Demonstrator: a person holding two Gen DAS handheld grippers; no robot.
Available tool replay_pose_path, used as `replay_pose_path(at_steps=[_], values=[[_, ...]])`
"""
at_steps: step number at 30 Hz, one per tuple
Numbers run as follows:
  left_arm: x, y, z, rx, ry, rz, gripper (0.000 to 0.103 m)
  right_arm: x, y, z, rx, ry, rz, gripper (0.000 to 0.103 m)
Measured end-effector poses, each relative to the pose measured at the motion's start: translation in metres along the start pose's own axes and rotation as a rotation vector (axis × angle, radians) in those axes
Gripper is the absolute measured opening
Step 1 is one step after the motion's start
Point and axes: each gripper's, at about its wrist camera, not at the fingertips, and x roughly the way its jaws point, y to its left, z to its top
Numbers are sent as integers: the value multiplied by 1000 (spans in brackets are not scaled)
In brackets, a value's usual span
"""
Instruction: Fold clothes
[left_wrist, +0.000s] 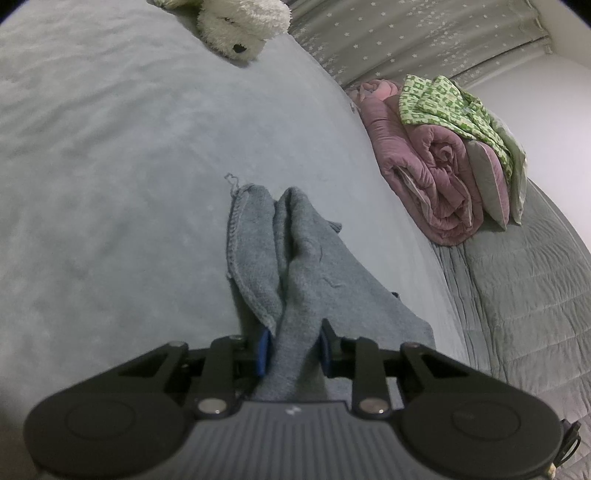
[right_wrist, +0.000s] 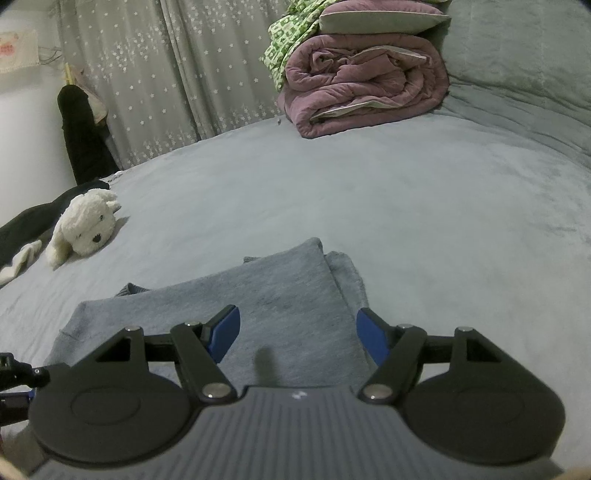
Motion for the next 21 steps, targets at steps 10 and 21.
replay_pose_path(at_steps=[10, 21], values=[[-7, -8, 1, 6, -16, -19, 23, -4, 9, 0, -17, -13, 39, 74], [-21, -34, 1, 37, -29, -89, 21, -8, 39, -4, -87, 33, 231, 74]])
